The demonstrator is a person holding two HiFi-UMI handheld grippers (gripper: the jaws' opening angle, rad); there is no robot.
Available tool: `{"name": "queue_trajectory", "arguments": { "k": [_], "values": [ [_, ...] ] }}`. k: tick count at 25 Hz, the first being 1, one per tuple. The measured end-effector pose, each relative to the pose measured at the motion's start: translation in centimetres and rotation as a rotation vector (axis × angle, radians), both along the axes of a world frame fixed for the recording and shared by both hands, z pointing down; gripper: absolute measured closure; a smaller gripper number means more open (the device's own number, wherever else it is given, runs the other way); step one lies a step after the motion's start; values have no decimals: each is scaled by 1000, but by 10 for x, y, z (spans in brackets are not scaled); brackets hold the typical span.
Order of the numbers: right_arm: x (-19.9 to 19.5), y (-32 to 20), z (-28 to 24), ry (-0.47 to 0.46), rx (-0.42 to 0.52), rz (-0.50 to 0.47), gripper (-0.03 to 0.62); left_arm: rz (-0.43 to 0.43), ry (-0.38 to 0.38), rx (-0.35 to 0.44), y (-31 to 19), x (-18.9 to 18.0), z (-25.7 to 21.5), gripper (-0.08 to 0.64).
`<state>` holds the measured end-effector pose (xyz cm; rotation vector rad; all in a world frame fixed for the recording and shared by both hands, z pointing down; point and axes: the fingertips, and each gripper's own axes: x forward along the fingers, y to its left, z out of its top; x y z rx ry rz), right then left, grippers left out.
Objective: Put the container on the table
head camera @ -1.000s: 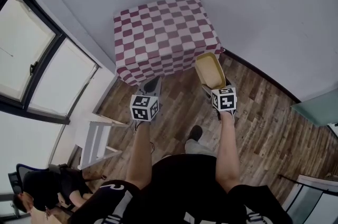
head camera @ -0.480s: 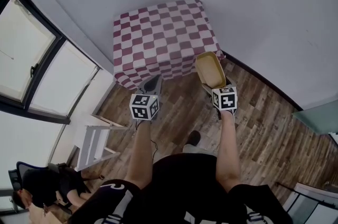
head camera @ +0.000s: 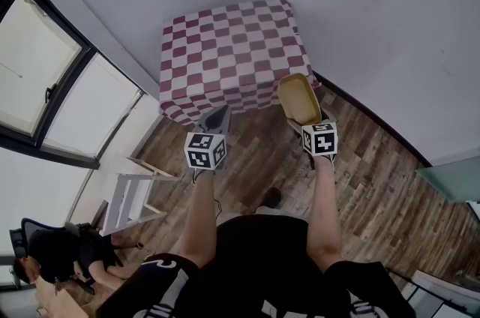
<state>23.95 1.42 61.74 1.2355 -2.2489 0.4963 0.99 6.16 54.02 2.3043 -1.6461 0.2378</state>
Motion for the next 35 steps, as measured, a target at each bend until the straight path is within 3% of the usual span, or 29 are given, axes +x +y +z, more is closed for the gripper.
{"name": "queue_trajectory", "arguments": {
  "k": [18,35],
  "values": [
    [29,-12,7,-1,-7,-46,87,-21,-18,4,-9,35,4,535],
    [23,-65,7,-20,-13,-65,86,-11,-47,5,-70,41,-5,535]
  ]
}}
